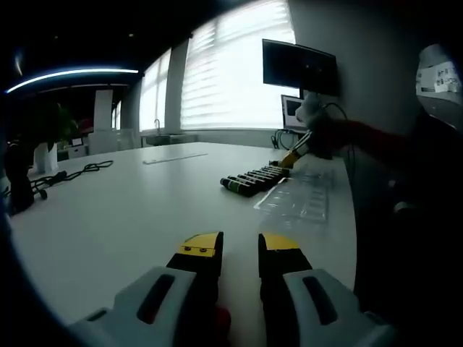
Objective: Grip medicine bottles put into box
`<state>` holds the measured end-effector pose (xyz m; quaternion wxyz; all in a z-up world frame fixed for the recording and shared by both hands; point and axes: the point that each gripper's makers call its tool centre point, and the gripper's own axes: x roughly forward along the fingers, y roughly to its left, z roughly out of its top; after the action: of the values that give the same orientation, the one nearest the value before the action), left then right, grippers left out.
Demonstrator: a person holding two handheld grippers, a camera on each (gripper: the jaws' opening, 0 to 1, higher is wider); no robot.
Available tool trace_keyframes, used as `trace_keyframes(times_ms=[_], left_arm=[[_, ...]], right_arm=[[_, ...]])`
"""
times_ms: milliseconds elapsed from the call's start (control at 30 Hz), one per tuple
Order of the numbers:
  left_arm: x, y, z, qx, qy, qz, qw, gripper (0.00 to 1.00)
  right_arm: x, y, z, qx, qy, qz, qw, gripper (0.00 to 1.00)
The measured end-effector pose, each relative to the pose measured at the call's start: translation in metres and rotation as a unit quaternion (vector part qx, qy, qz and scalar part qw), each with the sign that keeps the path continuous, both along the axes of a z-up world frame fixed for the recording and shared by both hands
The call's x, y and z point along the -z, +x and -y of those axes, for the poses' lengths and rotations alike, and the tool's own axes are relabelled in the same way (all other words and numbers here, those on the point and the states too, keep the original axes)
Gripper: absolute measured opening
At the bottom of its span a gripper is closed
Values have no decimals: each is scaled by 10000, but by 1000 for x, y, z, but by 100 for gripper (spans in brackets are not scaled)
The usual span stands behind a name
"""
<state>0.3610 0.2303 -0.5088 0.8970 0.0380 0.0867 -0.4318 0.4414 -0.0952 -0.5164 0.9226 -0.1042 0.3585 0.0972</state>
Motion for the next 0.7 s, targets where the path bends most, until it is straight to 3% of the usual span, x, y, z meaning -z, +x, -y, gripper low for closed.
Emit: trace_keyframes(times_ms=[700], left_arm=[[-4, -5, 2, 167, -160, 13, 9997, 14]], right_arm=[[-34, -37, 0, 26, 125, 387, 9992, 7]])
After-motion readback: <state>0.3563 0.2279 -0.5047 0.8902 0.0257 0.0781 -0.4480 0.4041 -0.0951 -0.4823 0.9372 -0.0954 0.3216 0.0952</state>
